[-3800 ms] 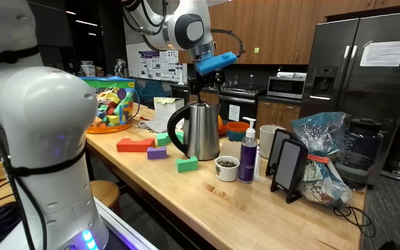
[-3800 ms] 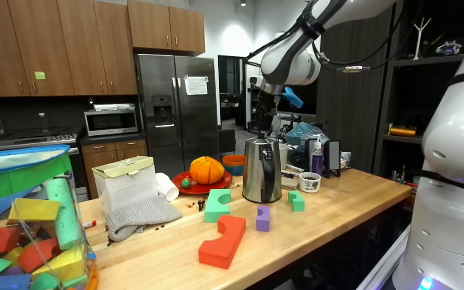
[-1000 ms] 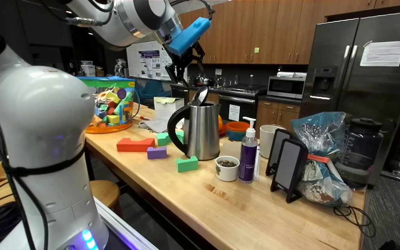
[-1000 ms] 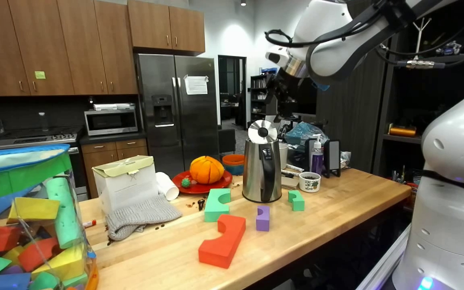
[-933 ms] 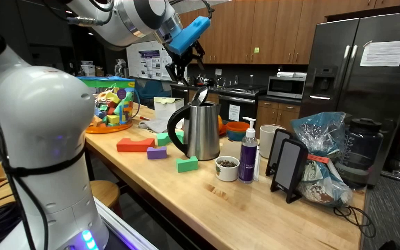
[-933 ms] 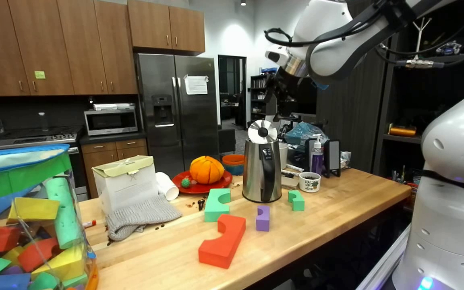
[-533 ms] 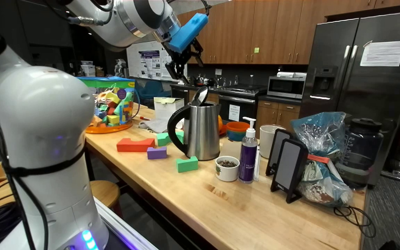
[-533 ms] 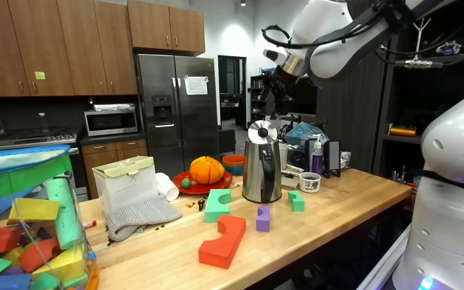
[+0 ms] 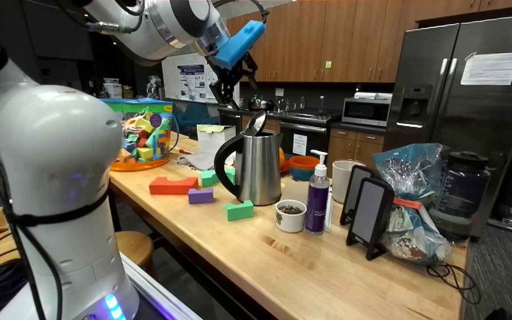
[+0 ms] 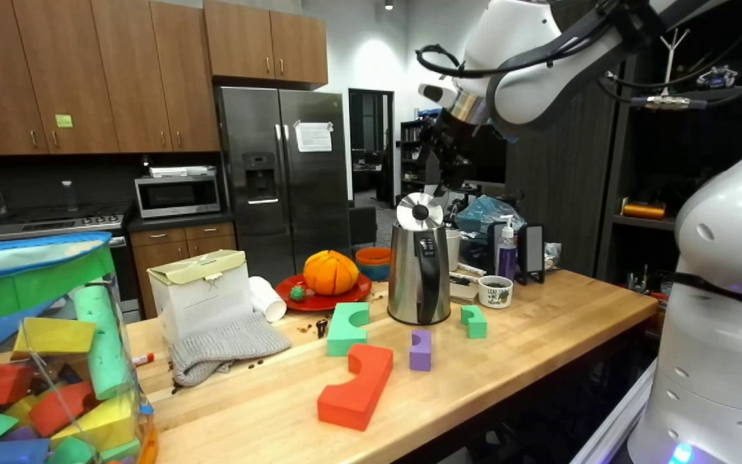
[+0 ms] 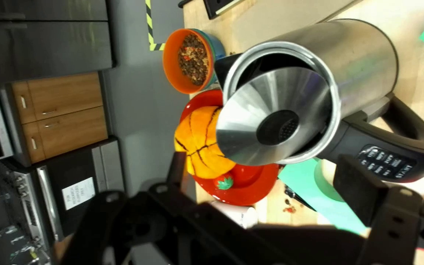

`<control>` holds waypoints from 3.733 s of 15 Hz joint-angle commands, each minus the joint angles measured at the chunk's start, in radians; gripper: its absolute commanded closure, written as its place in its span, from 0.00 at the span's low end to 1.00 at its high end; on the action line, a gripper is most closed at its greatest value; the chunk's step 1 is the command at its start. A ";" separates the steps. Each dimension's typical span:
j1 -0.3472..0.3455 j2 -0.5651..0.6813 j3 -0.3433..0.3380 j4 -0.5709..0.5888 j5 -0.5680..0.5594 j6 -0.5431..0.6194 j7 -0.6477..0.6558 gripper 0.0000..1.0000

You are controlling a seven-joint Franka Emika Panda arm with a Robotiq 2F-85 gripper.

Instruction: Open the lid of the kettle by pressing on the button at the center, push the kettle slightly forward and then close the lid

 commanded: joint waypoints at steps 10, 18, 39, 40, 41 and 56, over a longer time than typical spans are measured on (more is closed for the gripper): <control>0.202 -0.100 -0.069 0.057 0.171 -0.502 -0.419 0.00; 0.250 0.096 -0.099 0.017 0.309 -0.356 -0.621 0.00; 0.171 0.309 0.002 0.025 0.291 0.065 -0.662 0.00; 0.165 0.313 0.003 0.025 0.287 0.073 -0.662 0.00; 0.160 0.316 0.002 0.026 0.284 0.078 -0.661 0.00; 0.159 0.280 0.032 0.006 0.282 0.073 -0.642 0.00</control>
